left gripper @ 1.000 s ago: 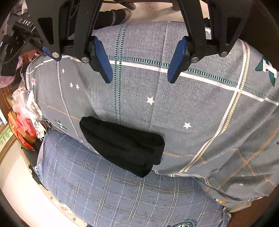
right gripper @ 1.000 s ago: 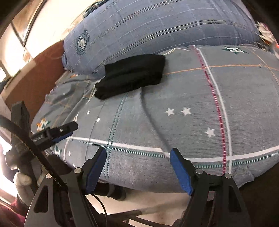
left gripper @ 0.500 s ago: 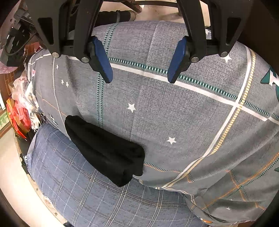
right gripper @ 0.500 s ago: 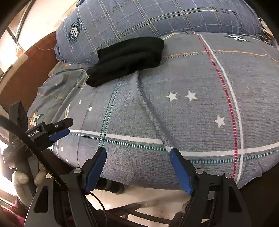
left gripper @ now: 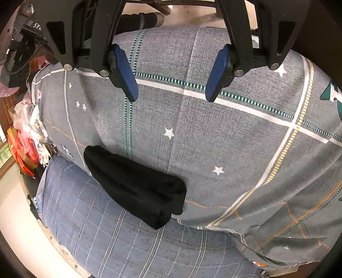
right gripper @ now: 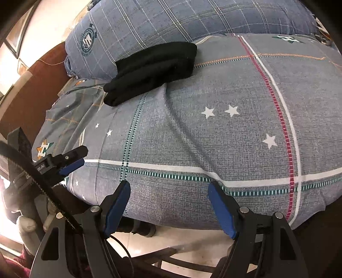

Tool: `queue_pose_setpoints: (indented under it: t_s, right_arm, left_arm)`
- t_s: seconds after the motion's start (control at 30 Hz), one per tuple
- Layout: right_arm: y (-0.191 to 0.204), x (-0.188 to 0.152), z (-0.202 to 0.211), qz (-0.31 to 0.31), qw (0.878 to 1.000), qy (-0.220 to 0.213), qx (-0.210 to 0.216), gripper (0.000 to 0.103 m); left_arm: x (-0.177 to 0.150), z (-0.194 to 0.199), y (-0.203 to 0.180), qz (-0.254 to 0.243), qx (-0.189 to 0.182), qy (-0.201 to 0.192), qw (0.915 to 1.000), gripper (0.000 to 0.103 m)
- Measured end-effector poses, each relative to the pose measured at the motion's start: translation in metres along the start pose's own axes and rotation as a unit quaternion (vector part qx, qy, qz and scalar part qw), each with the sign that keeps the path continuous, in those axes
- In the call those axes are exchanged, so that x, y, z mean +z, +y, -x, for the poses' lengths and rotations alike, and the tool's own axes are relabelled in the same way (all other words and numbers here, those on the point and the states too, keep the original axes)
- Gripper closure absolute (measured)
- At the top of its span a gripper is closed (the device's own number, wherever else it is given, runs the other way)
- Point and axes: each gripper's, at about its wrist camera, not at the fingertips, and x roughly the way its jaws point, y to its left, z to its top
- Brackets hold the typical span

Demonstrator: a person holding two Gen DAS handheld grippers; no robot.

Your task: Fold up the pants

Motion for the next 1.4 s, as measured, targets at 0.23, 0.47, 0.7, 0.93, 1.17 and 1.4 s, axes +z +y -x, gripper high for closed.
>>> queue_pose_setpoints:
  t_s: [0.23, 0.47, 0.7, 0.93, 1.17, 1.4]
  right_arm:
    - [-0.002, -0.002, -0.006, -0.003, 1.0, 0.008, 0.006, 0.023]
    - [0.003, -0.005, -0.001, 0.004, 1.0, -0.001, 0.012, 0.022]
    - [0.0, -0.006, -0.003, -0.001, 1.0, 0.003, 0.013, 0.022]
    - [0.001, -0.006, -0.006, 0.0, 1.0, 0.007, 0.009, 0.022]
    - [0.003, -0.005, -0.008, 0.003, 1.0, 0.008, 0.008, 0.022]
    - [0.002, -0.004, -0.004, 0.005, 1.0, 0.002, 0.007, 0.022]
  left_arm:
    - [-0.007, -0.005, -0.012, -0.02, 0.006, 0.012, 0.9997, 0.039]
    - [-0.01, 0.004, -0.024, -0.037, 0.006, 0.002, 0.9993, 0.039]
    - [-0.011, 0.002, -0.02, -0.03, 0.008, 0.004, 0.9995, 0.039]
    - [-0.013, -0.002, -0.018, -0.027, 0.006, 0.011, 0.9995, 0.039]
    - [-0.016, -0.006, -0.023, -0.034, 0.005, 0.018, 0.9992, 0.039]
    - [-0.015, -0.002, -0.021, -0.029, 0.004, 0.01, 0.9995, 0.039]
